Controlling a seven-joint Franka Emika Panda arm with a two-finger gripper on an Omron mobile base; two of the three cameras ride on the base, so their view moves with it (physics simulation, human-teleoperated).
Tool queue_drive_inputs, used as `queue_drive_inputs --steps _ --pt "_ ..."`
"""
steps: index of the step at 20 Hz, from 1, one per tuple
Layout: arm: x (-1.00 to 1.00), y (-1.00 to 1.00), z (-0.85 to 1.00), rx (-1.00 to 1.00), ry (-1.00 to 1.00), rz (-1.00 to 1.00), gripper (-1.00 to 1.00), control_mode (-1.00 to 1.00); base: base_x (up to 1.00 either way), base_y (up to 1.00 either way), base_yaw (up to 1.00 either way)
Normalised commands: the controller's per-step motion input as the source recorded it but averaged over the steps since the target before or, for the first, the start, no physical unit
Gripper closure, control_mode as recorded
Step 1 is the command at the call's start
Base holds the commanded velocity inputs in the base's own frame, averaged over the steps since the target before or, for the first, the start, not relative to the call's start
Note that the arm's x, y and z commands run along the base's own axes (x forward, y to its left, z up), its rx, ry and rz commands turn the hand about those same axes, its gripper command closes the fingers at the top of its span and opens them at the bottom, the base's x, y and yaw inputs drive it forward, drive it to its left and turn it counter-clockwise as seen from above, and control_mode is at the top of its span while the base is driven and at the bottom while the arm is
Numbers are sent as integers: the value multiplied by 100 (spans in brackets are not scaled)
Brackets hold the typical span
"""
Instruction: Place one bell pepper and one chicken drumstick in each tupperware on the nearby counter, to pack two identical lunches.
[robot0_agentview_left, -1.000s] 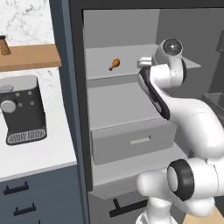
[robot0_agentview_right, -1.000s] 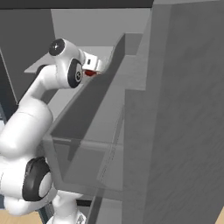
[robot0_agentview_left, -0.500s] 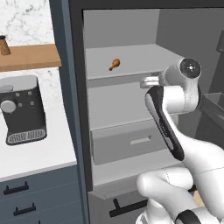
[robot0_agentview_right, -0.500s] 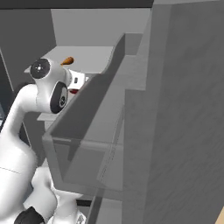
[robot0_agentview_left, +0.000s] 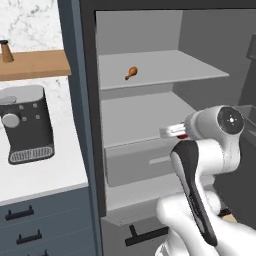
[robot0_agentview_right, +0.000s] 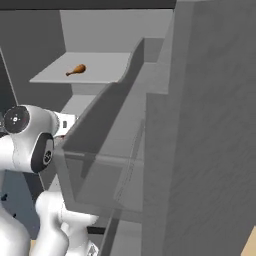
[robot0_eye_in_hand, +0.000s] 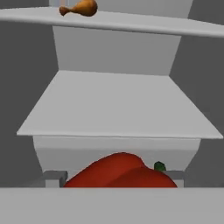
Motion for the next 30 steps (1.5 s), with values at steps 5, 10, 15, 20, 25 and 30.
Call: queue_drive_inputs --steps 5,10,15,20,25,30 --pt "0 0 0 0 0 0 100 100 -100 30 14" --pt "0 0 0 0 0 0 100 100 -68 82 19" --pt "0 0 0 0 0 0 100 100 1 100 25" --pt "0 0 0 0 0 0 100 100 24 100 23" --pt "0 0 0 0 0 0 100 100 59 100 19" --pt "0 0 0 0 0 0 100 100 89 100 16"
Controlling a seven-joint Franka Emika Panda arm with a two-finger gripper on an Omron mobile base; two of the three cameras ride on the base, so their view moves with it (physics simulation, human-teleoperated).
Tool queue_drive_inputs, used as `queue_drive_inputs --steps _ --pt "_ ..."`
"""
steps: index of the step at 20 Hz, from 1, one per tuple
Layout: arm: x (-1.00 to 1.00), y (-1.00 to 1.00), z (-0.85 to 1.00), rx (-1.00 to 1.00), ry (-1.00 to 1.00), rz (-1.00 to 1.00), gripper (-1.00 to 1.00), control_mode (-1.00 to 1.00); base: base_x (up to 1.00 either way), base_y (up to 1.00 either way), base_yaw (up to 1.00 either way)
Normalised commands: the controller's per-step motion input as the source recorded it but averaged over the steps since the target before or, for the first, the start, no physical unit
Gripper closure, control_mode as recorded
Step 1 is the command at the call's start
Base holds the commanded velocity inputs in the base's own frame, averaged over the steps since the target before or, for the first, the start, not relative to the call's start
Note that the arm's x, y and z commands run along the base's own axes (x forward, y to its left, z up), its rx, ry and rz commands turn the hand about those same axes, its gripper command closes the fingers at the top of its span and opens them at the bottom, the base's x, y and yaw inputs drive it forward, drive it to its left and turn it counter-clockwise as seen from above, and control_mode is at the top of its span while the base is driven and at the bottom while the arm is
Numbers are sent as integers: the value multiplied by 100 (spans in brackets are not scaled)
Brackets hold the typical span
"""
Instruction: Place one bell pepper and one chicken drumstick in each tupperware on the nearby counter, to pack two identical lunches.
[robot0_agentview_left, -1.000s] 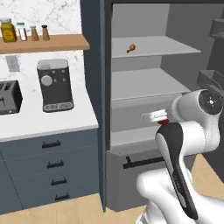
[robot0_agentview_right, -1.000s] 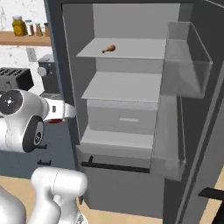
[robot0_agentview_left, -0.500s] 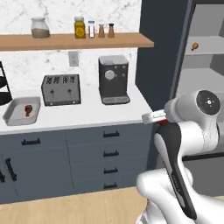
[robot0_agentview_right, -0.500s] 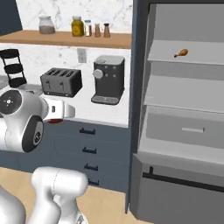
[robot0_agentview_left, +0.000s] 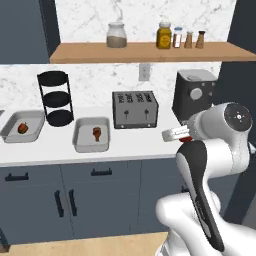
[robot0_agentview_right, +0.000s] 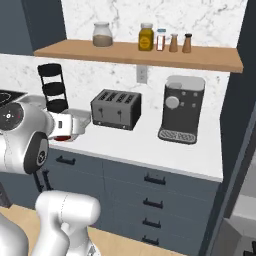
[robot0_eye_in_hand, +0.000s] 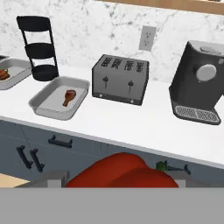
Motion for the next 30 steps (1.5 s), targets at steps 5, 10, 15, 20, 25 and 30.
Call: queue_drive_inputs --steps 5,10,15,20,25,30 --pt "0 0 0 0 0 0 100 100 99 100 5" --pt "0 0 0 0 0 0 100 100 67 100 0" --pt "0 0 0 0 0 0 100 100 16 47 -10" --pt "0 0 0 0 0 0 100 100 10 -7 -18" --pt "0 0 0 0 0 0 100 100 22 -24 -15" --pt "2 -5 -8 -1 0 -3 100 -100 8 -19 -11"
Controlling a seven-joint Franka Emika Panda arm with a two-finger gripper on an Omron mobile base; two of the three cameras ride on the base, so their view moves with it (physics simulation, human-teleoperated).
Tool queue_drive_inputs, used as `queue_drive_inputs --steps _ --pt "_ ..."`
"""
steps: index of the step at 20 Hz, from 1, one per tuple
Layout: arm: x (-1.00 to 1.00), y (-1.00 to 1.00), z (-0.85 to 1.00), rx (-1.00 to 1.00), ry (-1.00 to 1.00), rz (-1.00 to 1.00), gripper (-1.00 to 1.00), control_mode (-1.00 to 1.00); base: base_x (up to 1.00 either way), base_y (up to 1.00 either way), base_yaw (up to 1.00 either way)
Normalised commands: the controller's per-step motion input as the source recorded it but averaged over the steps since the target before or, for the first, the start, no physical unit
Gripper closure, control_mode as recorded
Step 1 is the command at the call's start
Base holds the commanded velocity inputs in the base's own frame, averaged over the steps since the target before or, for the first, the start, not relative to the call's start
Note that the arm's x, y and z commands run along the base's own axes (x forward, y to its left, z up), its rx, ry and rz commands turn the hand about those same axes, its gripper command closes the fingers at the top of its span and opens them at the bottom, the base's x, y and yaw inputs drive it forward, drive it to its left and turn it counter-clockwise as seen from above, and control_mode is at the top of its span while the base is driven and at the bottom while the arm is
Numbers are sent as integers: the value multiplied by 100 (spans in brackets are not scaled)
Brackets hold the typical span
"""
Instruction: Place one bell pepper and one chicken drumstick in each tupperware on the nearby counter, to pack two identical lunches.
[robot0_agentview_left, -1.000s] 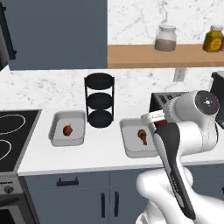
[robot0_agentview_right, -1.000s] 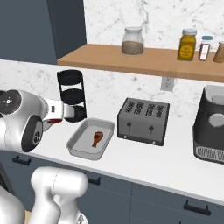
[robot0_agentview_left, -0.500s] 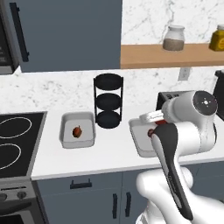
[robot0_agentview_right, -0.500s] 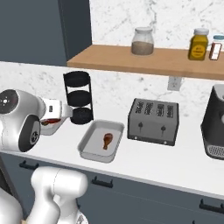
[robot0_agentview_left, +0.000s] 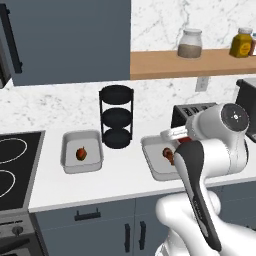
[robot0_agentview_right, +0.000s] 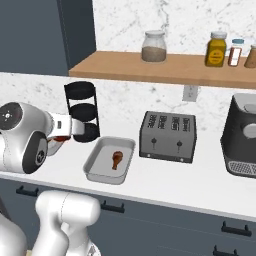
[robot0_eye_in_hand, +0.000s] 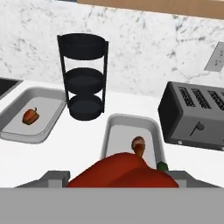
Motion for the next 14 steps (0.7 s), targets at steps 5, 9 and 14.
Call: queue_drive_inputs --steps 5,9,14 --pt "16 -41 -61 0 8 -12 100 -100 0 0 0" --pt "37 -28 -90 0 22 -2 100 -100 0 0 0" --pt "62 -16 -99 8 13 0 100 -100 0 0 0"
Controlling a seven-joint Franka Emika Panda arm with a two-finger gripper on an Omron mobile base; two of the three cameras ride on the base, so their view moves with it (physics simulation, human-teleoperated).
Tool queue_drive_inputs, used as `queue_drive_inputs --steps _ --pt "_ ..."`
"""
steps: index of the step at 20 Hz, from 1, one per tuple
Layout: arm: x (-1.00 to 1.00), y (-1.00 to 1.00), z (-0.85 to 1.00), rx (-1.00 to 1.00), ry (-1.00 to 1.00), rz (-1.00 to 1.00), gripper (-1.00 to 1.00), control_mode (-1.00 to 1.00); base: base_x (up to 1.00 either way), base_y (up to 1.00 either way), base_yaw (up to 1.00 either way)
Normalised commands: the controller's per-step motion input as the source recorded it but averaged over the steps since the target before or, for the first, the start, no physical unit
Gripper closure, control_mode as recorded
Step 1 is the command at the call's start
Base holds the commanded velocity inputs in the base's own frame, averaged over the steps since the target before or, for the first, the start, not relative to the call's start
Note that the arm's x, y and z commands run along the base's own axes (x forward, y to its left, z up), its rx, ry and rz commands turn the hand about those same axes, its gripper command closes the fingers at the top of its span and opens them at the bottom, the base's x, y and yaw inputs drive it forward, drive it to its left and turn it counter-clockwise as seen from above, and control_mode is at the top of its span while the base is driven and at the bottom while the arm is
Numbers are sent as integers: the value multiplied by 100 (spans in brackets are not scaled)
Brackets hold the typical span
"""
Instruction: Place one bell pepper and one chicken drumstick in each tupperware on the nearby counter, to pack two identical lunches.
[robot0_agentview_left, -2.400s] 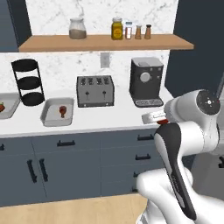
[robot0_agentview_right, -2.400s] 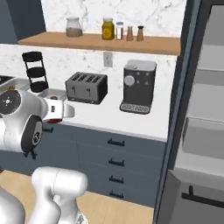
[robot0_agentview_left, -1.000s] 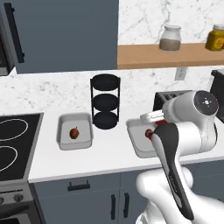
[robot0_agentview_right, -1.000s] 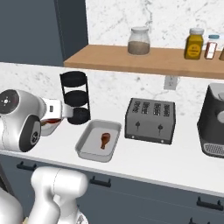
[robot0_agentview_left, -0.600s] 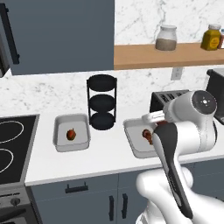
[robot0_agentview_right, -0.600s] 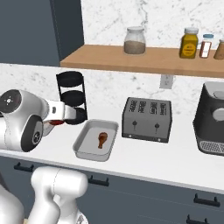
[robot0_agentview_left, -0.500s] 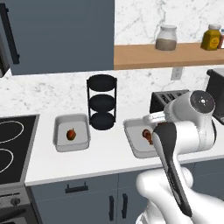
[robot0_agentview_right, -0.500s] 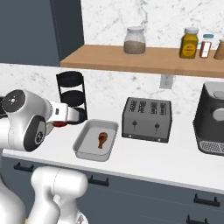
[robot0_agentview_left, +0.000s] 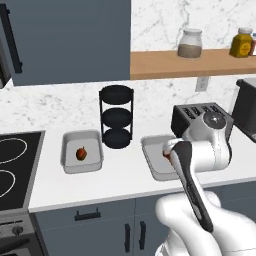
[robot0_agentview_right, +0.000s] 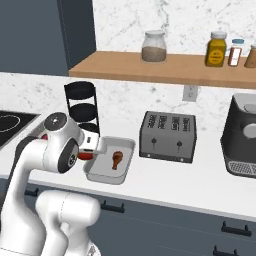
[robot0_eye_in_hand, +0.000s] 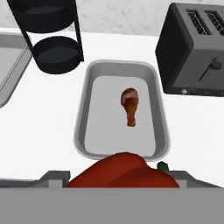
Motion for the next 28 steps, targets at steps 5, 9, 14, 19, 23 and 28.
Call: queue_drive_inputs --steps 5,9,14,19,23,28 --pt "92 0 -70 2 9 5 100 -100 0 0 0" --pt "88 0 -50 0 8 4 100 -100 0 0 0" --pt "63 -2 -26 0 12 0 100 -100 0 0 0" --pt "42 0 -50 0 11 0 100 -100 0 0 0" --pt "22 -7 -59 0 1 2 100 -100 0 0 0" --pt "31 -9 -48 0 0 2 100 -100 0 0 0"
